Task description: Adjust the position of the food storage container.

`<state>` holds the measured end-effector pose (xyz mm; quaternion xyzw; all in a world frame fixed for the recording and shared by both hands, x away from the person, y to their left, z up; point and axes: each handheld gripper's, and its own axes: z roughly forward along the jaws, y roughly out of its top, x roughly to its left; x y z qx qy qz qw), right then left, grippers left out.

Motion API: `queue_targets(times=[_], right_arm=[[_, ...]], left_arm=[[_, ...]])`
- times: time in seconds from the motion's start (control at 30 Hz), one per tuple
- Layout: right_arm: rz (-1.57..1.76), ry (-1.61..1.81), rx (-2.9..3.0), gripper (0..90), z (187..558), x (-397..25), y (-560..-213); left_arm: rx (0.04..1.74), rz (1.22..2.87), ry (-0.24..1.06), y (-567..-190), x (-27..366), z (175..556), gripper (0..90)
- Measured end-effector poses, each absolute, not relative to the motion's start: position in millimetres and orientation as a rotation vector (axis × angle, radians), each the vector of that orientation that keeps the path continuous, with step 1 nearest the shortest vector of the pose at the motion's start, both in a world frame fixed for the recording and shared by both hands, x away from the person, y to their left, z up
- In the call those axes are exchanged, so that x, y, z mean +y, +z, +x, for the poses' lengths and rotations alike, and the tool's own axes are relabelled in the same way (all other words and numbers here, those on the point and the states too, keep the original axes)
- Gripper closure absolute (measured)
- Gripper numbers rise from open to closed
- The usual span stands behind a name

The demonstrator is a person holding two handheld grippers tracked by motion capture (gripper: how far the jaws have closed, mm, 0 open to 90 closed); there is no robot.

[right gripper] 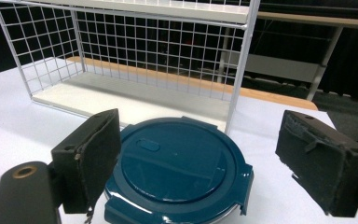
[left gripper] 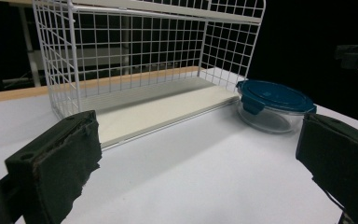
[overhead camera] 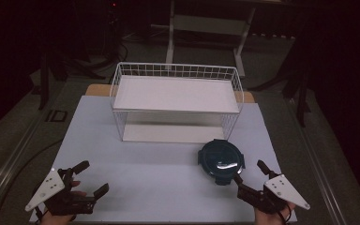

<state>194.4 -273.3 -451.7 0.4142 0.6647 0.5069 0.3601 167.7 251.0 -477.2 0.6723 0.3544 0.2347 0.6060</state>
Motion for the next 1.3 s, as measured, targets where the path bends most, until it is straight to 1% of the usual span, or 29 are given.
queue_targets(times=[0.37, 0.57, 0.7, 0.97, 1.3], right_arm=[[1.068, 1.338, 1.737, 13.3, 185.5, -266.6, -442.8], [0.987, 1.346, 1.743, 13.3, 176.9, -255.6, -427.0], [0.968, 1.365, 1.738, 11.6, 176.3, -252.9, -415.1], [0.954, 1.350, 1.745, 11.4, 192.1, -259.7, -391.7], [0.943, 1.352, 1.791, 10.0, 222.3, -259.6, -388.8]], left_arm=[[0.809, 1.565, 0.557, -476.2, 250.0, 166.7, 0.0], [0.814, 1.563, 0.559, -476.6, 251.2, 167.2, 0.0], [0.811, 1.562, 0.562, -476.5, 251.5, 167.0, 0.0], [0.813, 1.563, 0.559, -476.7, 251.4, 167.4, 0.0], [0.800, 1.565, 0.547, -476.5, 250.0, 167.0, 0.0]])
